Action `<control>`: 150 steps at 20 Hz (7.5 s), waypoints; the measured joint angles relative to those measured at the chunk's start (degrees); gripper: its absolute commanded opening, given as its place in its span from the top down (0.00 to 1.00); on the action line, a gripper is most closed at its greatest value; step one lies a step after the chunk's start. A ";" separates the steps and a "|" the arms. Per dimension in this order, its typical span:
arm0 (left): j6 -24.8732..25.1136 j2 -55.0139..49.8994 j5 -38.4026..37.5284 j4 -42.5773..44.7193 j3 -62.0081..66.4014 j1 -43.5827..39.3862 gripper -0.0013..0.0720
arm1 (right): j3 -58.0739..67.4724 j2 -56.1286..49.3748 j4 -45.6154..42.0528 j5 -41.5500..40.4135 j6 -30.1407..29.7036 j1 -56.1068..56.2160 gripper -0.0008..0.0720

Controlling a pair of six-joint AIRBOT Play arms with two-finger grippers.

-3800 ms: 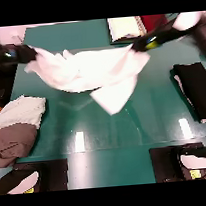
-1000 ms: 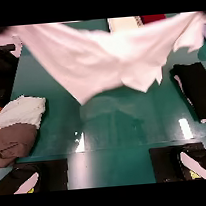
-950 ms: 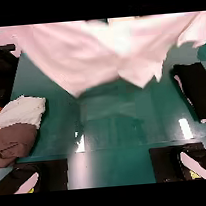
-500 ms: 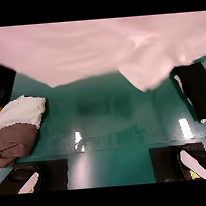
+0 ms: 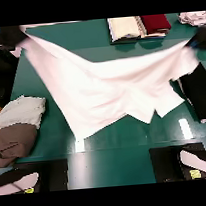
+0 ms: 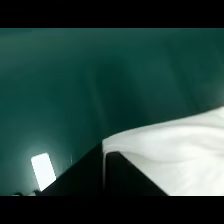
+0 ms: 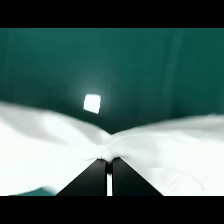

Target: Fold the shirts.

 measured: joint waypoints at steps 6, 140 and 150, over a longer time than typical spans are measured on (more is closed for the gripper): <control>-0.94 -19.28 4.39 0.02 -1.46 0.20 0.16 | -8.44 -14.32 0.94 -12.55 -0.46 2.47 0.35; 8.00 19.17 7.48 -14.23 -22.08 11.93 0.95 | -0.35 4.87 6.78 -17.75 -13.40 -3.76 0.97; 9.27 19.08 -0.26 -13.57 -55.80 11.93 0.96 | -40.92 19.85 -5.77 -15.37 -12.96 -0.33 0.36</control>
